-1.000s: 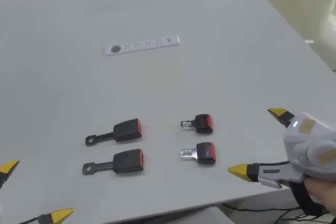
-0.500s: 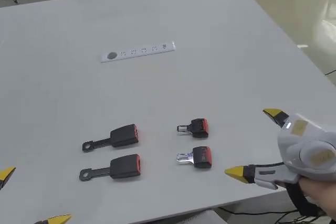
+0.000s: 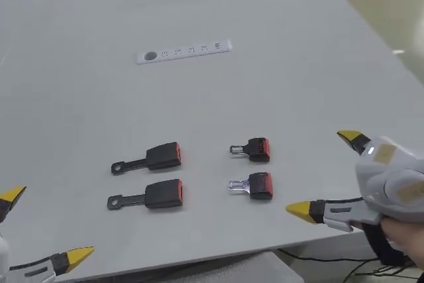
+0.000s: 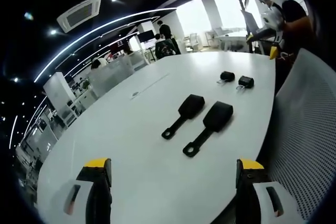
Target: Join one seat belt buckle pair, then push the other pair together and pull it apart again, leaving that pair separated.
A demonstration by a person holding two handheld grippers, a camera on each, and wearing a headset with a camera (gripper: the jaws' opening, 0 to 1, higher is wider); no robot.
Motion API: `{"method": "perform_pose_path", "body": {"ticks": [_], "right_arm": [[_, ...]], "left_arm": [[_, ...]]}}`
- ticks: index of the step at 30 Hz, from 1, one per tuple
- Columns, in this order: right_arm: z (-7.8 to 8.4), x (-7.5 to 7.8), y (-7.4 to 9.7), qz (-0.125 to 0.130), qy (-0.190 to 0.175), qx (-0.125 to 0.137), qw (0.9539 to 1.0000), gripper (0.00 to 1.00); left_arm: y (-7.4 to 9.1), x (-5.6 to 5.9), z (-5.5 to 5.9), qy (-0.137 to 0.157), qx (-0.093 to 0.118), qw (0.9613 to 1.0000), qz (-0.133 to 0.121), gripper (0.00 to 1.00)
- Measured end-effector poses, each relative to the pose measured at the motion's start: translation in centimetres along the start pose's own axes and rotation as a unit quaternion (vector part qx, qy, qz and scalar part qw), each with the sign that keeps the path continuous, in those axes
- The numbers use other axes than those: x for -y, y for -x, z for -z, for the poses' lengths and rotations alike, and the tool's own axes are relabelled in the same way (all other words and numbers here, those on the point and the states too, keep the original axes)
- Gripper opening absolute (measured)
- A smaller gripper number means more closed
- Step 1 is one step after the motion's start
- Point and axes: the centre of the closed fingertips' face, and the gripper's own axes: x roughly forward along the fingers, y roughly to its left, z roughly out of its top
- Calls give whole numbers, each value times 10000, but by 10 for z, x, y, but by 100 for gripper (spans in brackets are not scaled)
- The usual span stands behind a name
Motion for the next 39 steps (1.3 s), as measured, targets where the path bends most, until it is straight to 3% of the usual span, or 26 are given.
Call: {"method": "perform_pose_path", "body": {"ticks": [4,6,12,15,17,19,21,23,25,29,30,31,33,35,38,39], "right_arm": [[-3,-3,-2,-43,94,34,9999,100],[-6,-5,-3,-69,77,106,9999,100],[-11,-13,-7,-238,87,177,9995,100],[-16,-12,-9,-242,50,132,9996,100],[-13,-9,-9,-212,86,-37,9997,94],[-16,-11,-11,-268,139,37,9995,95],[-17,-10,-13,-276,300,12,9992,96],[-15,-11,-16,-340,273,-56,9990,95],[-15,-17,-18,-522,131,-115,9985,94],[-18,-20,-22,-585,177,-121,9981,94],[-19,-20,-23,-573,233,-107,9980,92],[-20,-26,-23,-777,258,-77,9966,88],[-21,-25,-26,-770,159,-50,9969,86],[-21,-27,-29,-899,73,21,9959,82],[-14,-27,-33,-994,331,-20,9945,76],[-13,-23,-34,-909,631,-28,9939,74]], "left_arm": [[1,1,-6,-57,72,10000,-22,100],[0,1,-4,-239,-6,9997,-40,100],[1,-4,-3,-163,83,9998,10,100],[-1,0,1,-230,-36,9997,115,100],[-2,0,2,-258,-29,9996,138,100],[-2,-1,2,-252,-20,9995,162,100],[-3,4,1,-235,12,9992,323,100],[-6,18,5,-319,-129,9963,791,100],[-12,25,0,-361,-101,9940,1032,100],[-27,36,-3,-716,-244,9883,1321,100],[-31,38,-6,-718,-218,9876,1376,100],[-36,43,-11,-654,-162,9862,1510,100],[-45,53,-20,-455,-16,9831,1773,95],[-54,53,-17,-477,-128,9823,1805,92],[-71,62,-18,-775,-248,9763,2007,88],[-75,64,-18,-791,-292,9755,2029,85]]}}
